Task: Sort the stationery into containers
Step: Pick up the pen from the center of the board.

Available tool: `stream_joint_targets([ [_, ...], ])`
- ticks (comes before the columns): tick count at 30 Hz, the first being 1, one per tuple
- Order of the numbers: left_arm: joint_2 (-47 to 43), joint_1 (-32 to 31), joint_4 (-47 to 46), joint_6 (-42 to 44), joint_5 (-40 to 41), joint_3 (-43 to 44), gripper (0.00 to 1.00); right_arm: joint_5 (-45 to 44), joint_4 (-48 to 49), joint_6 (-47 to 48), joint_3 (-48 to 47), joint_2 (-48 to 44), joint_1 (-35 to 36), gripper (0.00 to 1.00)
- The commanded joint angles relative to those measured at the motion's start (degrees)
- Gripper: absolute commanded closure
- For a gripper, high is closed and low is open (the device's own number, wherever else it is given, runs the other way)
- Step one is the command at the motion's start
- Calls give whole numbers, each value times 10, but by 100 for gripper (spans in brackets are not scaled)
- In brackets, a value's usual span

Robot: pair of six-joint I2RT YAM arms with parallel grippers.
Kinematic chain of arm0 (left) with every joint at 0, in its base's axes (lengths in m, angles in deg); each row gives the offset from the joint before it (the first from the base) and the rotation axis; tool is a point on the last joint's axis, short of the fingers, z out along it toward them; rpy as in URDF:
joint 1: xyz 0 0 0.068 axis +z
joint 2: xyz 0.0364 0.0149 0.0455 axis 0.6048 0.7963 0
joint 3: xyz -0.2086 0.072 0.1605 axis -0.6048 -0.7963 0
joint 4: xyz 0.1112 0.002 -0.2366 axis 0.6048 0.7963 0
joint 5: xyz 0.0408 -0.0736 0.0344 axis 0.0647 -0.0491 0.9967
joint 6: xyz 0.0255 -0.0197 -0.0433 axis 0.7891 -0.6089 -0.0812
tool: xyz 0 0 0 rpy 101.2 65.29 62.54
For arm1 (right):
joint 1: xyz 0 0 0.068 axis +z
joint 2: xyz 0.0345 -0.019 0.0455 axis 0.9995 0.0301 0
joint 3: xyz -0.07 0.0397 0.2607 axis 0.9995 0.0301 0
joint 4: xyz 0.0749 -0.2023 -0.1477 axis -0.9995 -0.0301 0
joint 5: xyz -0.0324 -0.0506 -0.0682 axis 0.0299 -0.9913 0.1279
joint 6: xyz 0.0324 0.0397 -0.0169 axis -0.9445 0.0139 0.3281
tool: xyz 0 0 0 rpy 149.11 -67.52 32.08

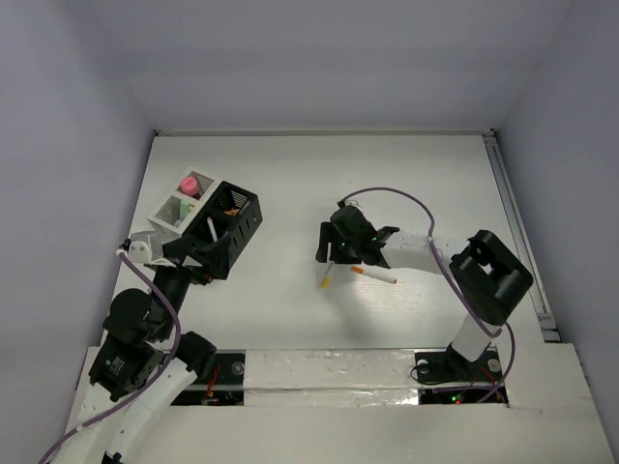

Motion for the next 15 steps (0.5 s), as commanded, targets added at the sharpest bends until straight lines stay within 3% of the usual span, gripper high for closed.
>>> stream_joint_targets([
  [1,-9,-2,-28,12,-10,-2,1,-40,-32,15,-42,42,11,29],
  [4,-20,-2,-26,10,-3,-2,1,-58,-63,36,-87,86,17,34],
  [11,-35,-2,-27,9,6,-4,1,-69,-89,64,-120,117,33,36],
  [15,-32,-2,-26,9,6,-3,1,-97,-125,82,-147,137,43,43],
])
